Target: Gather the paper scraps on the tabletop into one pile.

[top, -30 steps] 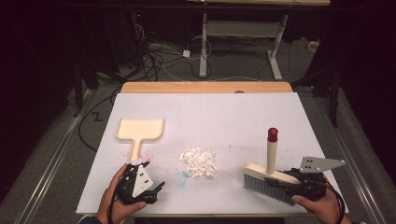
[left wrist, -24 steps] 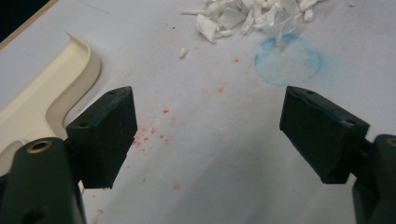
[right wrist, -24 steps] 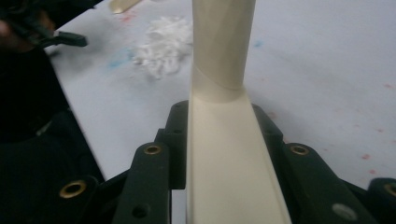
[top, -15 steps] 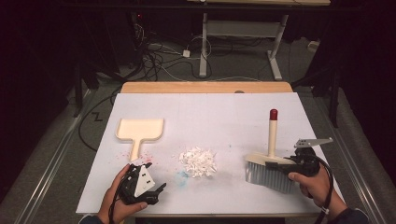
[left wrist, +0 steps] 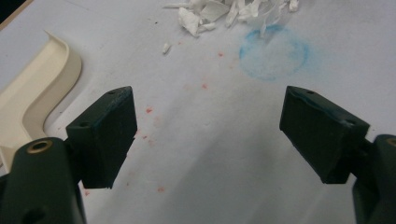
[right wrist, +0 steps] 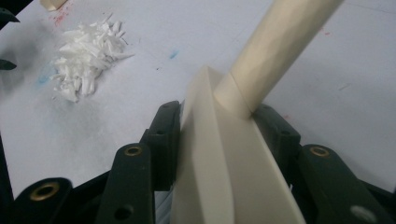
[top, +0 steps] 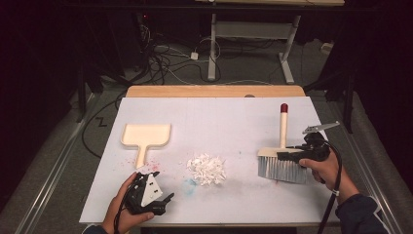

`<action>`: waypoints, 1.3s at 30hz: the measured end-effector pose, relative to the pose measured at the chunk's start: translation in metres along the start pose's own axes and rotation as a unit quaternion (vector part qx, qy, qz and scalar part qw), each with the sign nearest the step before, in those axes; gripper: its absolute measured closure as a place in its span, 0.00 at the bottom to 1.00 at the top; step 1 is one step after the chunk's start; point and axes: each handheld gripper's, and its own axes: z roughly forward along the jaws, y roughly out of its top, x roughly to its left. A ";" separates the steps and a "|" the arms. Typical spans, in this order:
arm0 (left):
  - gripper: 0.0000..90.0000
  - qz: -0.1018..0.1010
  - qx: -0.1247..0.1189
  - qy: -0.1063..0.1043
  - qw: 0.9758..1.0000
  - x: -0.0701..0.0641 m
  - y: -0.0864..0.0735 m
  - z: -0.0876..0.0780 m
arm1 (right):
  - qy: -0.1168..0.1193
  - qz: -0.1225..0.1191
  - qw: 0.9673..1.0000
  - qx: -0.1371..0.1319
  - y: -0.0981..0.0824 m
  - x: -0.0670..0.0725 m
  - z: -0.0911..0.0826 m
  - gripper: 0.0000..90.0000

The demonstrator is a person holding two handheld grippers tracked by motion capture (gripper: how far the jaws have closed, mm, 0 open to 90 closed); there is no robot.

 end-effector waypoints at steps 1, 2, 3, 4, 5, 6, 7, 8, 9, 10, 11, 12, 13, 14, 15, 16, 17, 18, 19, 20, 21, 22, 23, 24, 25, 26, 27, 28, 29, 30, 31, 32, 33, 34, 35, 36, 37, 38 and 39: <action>0.20 0.000 0.001 -0.002 1.000 0.000 0.000 0.000 | -0.001 -0.003 1.000 0.002 0.002 -0.002 0.000 0.62; 0.20 0.000 0.001 -0.002 1.000 0.000 0.000 0.001 | 0.004 -0.003 1.000 0.007 0.003 -0.003 0.000 0.62; 0.20 0.000 0.002 -0.002 1.000 0.000 0.000 0.001 | 0.011 0.004 1.000 0.010 0.004 -0.005 0.001 0.62; 0.20 0.001 0.001 -0.003 1.000 0.000 0.000 0.002 | 0.012 0.003 1.000 0.010 0.005 -0.006 0.002 0.60; 0.20 0.001 0.002 -0.003 1.000 0.000 0.000 0.002 | 0.006 -0.002 1.000 0.009 0.007 -0.008 0.003 0.56; 0.20 0.002 0.002 -0.003 1.000 -0.001 0.000 0.002 | -0.016 -0.007 1.000 0.014 0.010 -0.008 0.003 0.50; 0.20 0.002 0.002 -0.004 1.000 -0.001 0.000 0.002 | -0.045 -0.015 0.999 0.023 0.013 -0.007 0.003 0.44; 0.20 0.002 0.003 -0.004 1.000 -0.001 0.000 0.002 | -0.080 -0.021 0.996 0.036 0.016 -0.006 0.004 0.44; 0.20 0.002 0.003 -0.004 1.000 -0.001 0.000 0.002 | -0.114 -0.035 0.992 0.043 0.018 -0.005 0.003 0.48; 0.20 0.002 0.004 -0.005 1.000 -0.001 0.000 0.002 | -0.137 -0.046 0.989 0.041 0.020 -0.004 0.003 0.48; 0.20 0.002 0.004 -0.005 1.000 -0.001 0.000 0.003 | -0.146 -0.049 0.987 0.036 0.022 -0.004 0.002 0.48; 0.20 0.003 0.004 -0.005 1.000 -0.001 0.001 0.003 | -0.160 -0.048 0.985 0.028 0.023 -0.004 0.003 0.47; 0.20 0.003 0.004 -0.006 1.000 -0.001 0.001 0.003 | -0.184 -0.048 0.981 0.022 0.024 -0.004 0.004 0.48; 0.20 0.003 0.004 -0.006 1.000 -0.001 0.001 0.003 | -0.206 -0.049 0.977 0.016 0.024 -0.004 0.007 0.53; 0.20 0.003 0.003 -0.006 1.000 -0.001 0.001 0.003 | -0.221 -0.044 0.974 0.012 0.025 -0.005 0.010 0.57; 0.20 0.002 0.003 -0.006 1.000 -0.001 0.001 0.003 | -0.234 -0.039 0.971 0.004 0.025 -0.005 0.012 0.65; 0.20 0.002 0.004 -0.006 1.000 -0.001 0.001 0.003 | -0.251 -0.031 0.967 -0.005 0.024 -0.007 0.013 0.75; 0.20 0.003 0.004 -0.006 1.000 -0.001 0.001 0.003 | -0.263 -0.023 0.965 -0.011 0.024 -0.009 0.015 0.78; 0.20 0.003 0.003 -0.007 1.000 -0.001 0.001 0.003 | -0.272 -0.017 0.962 -0.016 0.024 -0.010 0.016 0.85; 0.20 0.003 0.004 -0.007 1.000 -0.001 0.001 0.003 | -0.285 -0.013 0.958 -0.016 0.024 -0.012 0.018 0.89; 0.20 0.003 0.004 -0.007 1.000 -0.001 0.001 0.003 | -0.293 -0.015 0.956 -0.007 0.024 -0.013 0.020 0.92; 0.20 0.003 0.004 -0.008 1.000 -0.001 0.000 0.003 | -0.291 -0.014 0.957 0.006 0.024 -0.016 0.024 0.93; 0.20 0.003 0.005 -0.008 1.000 -0.001 0.000 0.003 | -0.295 -0.008 0.955 0.014 0.023 -0.018 0.027 0.94; 0.20 0.002 0.004 -0.008 1.000 -0.002 0.000 0.004 | -0.303 -0.002 0.953 0.016 0.023 -0.020 0.030 0.94; 0.20 0.005 0.005 -0.008 1.000 -0.002 0.001 0.003 | -0.299 0.001 0.954 0.022 0.022 -0.022 0.033 0.94; 0.20 0.006 0.003 -0.008 1.000 -0.003 0.001 0.003 | -0.294 0.003 0.955 0.027 0.022 -0.024 0.036 0.94; 0.20 0.007 0.002 -0.008 1.000 -0.003 0.001 0.003 | -0.293 0.004 0.956 0.026 0.022 -0.025 0.038 0.97; 0.20 0.006 0.000 -0.007 1.000 -0.003 0.001 0.003 | -0.286 -0.002 0.958 0.020 0.023 -0.025 0.040 0.96; 0.20 0.006 0.000 -0.006 1.000 -0.003 0.001 0.003 | -0.272 -0.009 0.962 0.016 0.024 -0.025 0.042 0.95; 0.20 0.006 0.000 -0.006 1.000 -0.003 0.001 0.003 | -0.262 -0.013 0.965 0.008 0.025 -0.024 0.043 0.94; 0.20 0.007 0.001 -0.005 1.000 -0.003 0.001 0.003 | -0.259 -0.016 0.966 0.005 0.026 -0.023 0.045 0.93; 0.20 0.008 0.002 -0.005 1.000 -0.003 0.001 0.002 | -0.258 -0.023 0.966 0.005 0.028 -0.020 0.047 0.92; 0.20 0.006 0.000 -0.004 1.000 -0.003 0.001 0.002 | -0.267 -0.033 0.963 0.008 0.029 -0.017 0.049 0.89; 0.20 0.007 0.000 -0.002 1.000 -0.003 0.001 0.001 | -0.276 -0.042 0.960 0.007 0.030 -0.014 0.050 0.87; 0.20 0.005 -0.002 0.000 1.000 -0.002 0.001 0.001 | -0.283 -0.048 0.958 0.006 0.030 -0.010 0.049 0.83; 0.20 0.003 -0.002 0.003 1.000 -0.002 0.001 0.000 | -0.291 -0.051 0.955 -0.006 0.031 -0.007 0.047 0.79; 0.20 0.001 -0.004 0.005 1.000 -0.001 0.001 0.000 | -0.293 -0.052 0.955 -0.020 0.030 -0.004 0.043 0.78; 0.20 -0.001 -0.006 0.006 1.000 0.000 0.001 -0.001 | -0.291 -0.051 0.955 -0.032 0.030 0.000 0.038 0.75; 0.20 -0.002 -0.006 0.007 1.000 0.000 0.000 -0.001 | -0.292 -0.052 0.954 -0.048 0.029 0.003 0.033 0.69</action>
